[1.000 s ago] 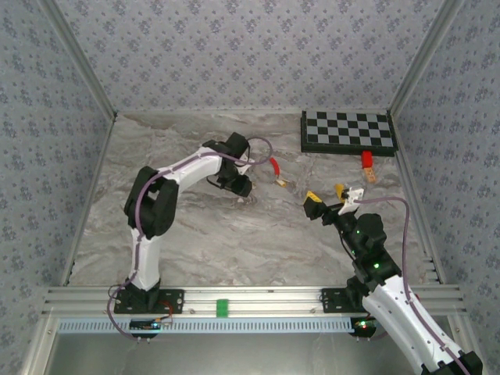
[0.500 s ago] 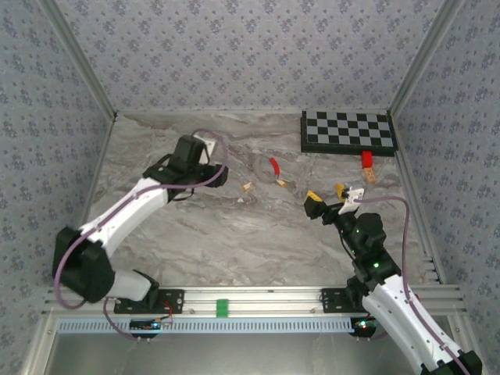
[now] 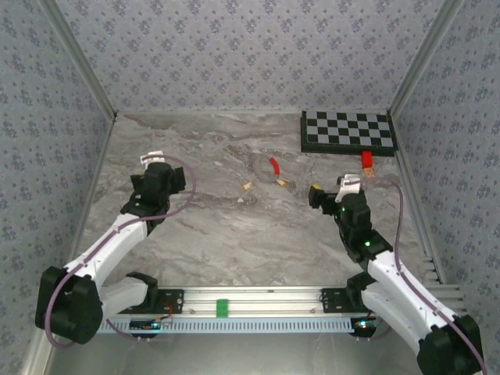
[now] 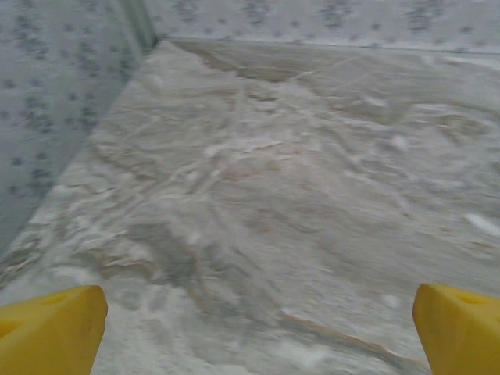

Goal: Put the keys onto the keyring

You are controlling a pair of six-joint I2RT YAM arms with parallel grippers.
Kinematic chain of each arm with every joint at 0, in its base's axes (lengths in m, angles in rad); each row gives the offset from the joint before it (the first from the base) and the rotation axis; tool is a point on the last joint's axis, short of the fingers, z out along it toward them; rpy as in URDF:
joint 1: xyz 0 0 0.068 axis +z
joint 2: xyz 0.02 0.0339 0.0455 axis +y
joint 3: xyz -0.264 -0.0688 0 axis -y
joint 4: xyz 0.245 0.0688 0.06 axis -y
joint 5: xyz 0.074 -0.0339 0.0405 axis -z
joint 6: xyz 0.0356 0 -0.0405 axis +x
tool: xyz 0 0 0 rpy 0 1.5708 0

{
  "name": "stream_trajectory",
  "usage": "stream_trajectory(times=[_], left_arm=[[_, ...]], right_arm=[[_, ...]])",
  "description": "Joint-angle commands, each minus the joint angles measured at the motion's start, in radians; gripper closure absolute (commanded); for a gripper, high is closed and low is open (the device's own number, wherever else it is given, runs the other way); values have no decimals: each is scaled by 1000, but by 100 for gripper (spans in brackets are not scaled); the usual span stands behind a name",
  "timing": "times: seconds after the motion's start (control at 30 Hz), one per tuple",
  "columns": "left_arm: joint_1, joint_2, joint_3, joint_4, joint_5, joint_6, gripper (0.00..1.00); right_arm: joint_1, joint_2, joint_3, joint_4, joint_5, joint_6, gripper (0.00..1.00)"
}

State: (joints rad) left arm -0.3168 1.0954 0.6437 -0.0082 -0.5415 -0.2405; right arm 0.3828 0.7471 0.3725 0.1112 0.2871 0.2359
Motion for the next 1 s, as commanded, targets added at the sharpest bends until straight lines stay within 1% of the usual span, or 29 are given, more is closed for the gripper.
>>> stream_trajectory(times=[0.0,0.07,0.1,0.17,0.2,0.27,0.33,0.4,0.47,0.5,0.53,0.6,0.73,0.77,0.83,0.9,0.93,0.97], left_arm=[[80,15,-49,184,-58,72,0],[112,41,-50,148,-53,24,0],[113,53,-62,169,-39,50,0],[116,84,-111,274,-52,119,0],[129,102,-130,323,-60,108,0],[162,142,-148,370,-6,95,0],[184,181,-163,423,13,79,0],[217,218,-190,505,94,81,0],[232,259,-210,580,112,101,0],[241,270,-202,574,129,105,0],[247,271,-192,561,159,118,0],[254,280,-213,630,190,162,0],[299,302,-275,778,228,153,0],[312,318,-290,820,230,136,0],[331,351,-307,883,276,125,0],[335,369,-299,881,335,141,0],[335,395,-306,920,352,149,0],[335,428,-322,982,367,157,0]], right_arm=[[-22,77,57,-13,141,-70,1],[-47,144,68,9,176,-97,1],[-67,181,73,26,179,-112,1],[-99,258,69,86,185,-145,1],[-114,298,69,112,190,-160,1],[-137,374,67,165,203,-177,1],[-154,436,67,213,211,-193,1],[-174,485,40,336,202,-222,1],[-193,526,1,470,187,-238,1],[-199,541,-16,522,182,-243,1],[-207,553,-27,558,169,-244,1],[-231,583,-43,631,121,-270,1],[-273,606,-51,681,61,-250,1],[-289,618,-67,734,39,-252,1],[-311,664,-102,853,19,-259,1],[-330,739,-133,977,-25,-264,1],[-333,780,-142,1026,-55,-287,1],[-333,827,-151,1110,-69,-306,1]])
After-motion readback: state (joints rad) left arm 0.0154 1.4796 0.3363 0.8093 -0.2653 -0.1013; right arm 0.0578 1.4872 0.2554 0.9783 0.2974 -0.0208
